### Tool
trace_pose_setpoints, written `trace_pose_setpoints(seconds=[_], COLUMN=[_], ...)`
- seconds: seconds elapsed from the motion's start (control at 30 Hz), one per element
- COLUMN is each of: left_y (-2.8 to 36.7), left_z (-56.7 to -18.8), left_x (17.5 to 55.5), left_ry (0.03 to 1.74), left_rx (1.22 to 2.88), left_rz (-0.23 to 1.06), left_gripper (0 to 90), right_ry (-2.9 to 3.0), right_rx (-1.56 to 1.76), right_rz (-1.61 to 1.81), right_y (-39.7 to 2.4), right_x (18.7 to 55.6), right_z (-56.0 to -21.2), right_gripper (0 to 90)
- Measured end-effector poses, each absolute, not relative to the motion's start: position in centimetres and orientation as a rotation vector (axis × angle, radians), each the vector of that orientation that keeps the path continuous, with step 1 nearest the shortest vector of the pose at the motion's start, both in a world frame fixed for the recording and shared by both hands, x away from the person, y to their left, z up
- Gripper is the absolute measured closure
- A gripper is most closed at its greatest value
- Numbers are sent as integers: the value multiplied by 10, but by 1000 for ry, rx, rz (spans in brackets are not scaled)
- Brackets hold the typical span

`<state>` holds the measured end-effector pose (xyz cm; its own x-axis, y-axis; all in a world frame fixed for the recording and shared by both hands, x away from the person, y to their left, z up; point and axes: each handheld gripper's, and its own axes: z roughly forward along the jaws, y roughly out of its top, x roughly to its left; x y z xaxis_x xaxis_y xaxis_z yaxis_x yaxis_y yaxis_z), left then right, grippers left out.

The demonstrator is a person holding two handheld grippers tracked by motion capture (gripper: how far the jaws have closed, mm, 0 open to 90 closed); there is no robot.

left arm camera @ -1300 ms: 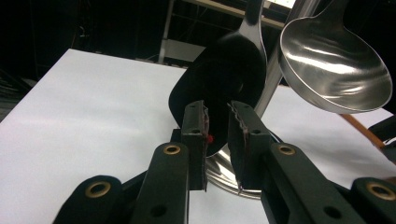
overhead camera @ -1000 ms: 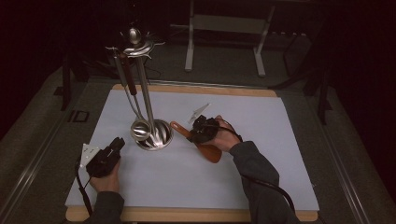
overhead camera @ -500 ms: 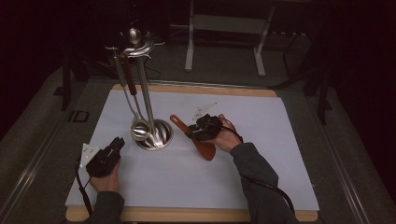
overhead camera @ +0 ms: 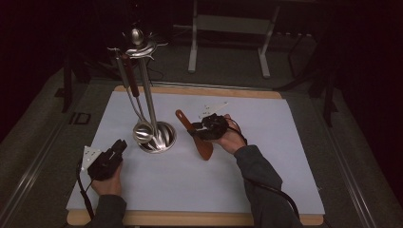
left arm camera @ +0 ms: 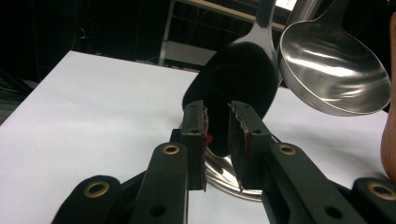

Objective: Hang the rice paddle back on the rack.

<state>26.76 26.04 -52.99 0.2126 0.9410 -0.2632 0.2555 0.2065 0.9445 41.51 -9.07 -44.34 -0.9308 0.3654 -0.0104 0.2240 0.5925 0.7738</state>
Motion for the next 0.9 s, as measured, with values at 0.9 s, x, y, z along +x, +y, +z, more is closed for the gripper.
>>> trace_pose_setpoints(seconds=[0.9], left_y=[261], left_z=[-530], left_x=[268], left_ry=[1291], left_rx=[1291], left_rz=[736], left_gripper=[765], right_ry=[2525], right_rx=[456], right_rz=[1570], right_y=[-89], right_x=[408], right_z=[-415], right_gripper=[659])
